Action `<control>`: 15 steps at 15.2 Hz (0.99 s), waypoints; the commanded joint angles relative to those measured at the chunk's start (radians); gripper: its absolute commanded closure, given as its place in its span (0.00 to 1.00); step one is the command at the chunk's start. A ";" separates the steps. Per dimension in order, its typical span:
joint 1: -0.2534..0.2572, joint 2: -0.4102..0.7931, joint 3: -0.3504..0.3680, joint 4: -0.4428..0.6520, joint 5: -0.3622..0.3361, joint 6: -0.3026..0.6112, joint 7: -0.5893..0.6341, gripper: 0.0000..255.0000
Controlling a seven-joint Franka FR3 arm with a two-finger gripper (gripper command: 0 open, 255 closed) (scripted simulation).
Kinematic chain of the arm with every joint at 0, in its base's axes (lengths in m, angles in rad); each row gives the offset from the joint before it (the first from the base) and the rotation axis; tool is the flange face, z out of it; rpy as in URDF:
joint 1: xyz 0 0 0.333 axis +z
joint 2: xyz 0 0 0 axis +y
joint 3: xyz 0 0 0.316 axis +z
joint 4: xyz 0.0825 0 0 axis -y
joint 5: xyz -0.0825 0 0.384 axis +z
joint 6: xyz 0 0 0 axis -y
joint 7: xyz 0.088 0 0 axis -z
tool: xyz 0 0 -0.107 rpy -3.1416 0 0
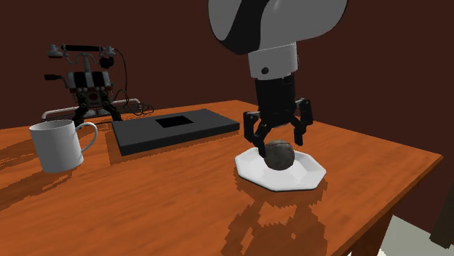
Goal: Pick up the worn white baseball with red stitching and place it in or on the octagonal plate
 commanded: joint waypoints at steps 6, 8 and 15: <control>0.004 -0.010 0.003 0.093 0.006 -0.103 -0.003 0.00; 0.004 -0.011 0.004 0.119 0.007 -0.130 -0.003 0.00; 0.004 -0.011 0.004 0.119 0.007 -0.130 -0.003 0.00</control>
